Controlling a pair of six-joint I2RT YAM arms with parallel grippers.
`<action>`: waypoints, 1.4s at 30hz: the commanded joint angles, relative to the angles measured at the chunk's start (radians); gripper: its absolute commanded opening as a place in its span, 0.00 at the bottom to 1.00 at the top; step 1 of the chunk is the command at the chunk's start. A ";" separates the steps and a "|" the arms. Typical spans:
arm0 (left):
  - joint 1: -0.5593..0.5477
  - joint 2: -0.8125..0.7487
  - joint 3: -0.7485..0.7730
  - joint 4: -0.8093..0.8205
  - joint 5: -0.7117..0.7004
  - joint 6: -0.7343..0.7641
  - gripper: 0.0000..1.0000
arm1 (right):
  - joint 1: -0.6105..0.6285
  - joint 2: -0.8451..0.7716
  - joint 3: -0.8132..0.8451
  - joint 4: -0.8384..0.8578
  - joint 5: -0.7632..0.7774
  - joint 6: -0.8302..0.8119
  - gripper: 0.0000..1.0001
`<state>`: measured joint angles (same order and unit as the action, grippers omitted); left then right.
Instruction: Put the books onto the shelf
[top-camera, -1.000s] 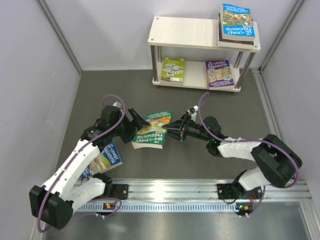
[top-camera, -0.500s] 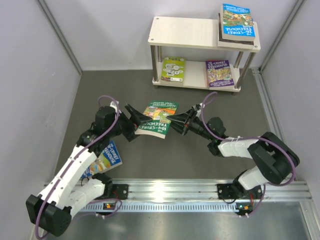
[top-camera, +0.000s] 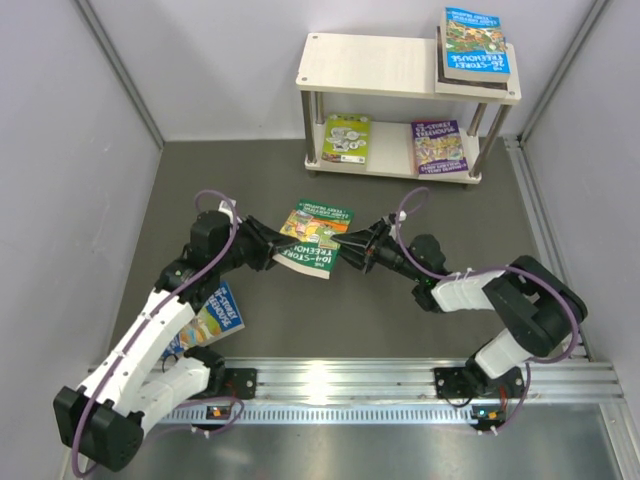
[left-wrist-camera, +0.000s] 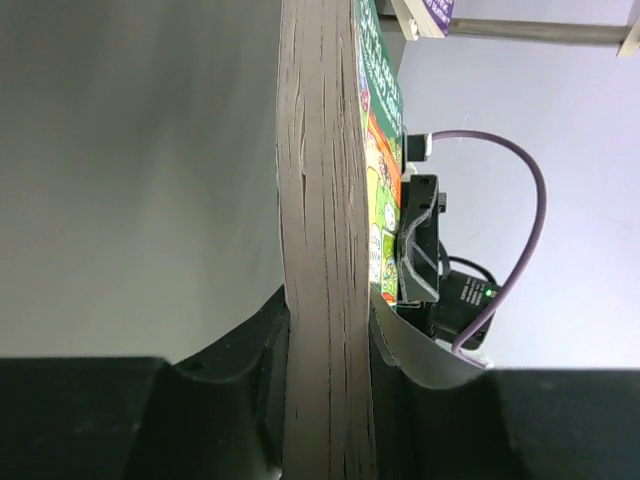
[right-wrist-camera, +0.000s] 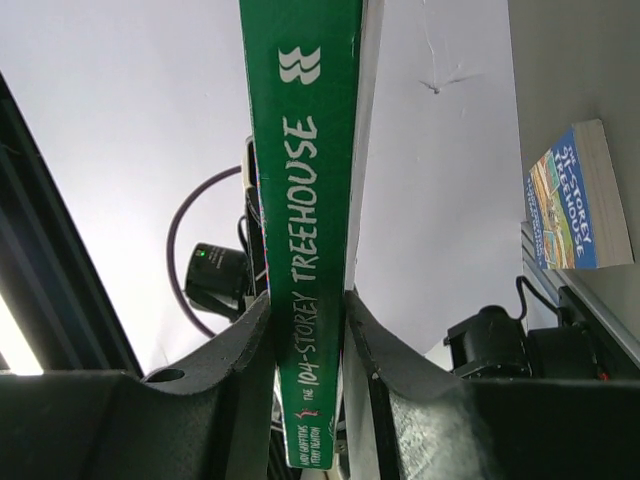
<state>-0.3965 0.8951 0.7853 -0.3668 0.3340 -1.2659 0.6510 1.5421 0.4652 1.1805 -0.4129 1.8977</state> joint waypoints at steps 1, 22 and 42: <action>-0.005 0.014 0.005 -0.004 0.014 0.017 0.00 | -0.008 -0.010 0.038 0.288 0.028 0.041 0.00; -0.007 0.126 0.155 -0.228 -0.171 0.112 0.00 | 0.162 -0.031 0.256 -0.079 0.082 0.158 0.33; -0.008 0.134 0.227 -0.411 -0.388 0.148 0.00 | 0.202 -0.056 0.477 -0.417 0.077 0.135 0.29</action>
<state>-0.3992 1.0039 1.0061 -0.6643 0.0242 -1.1831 0.8219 1.5719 0.8124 0.6083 -0.3080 1.9686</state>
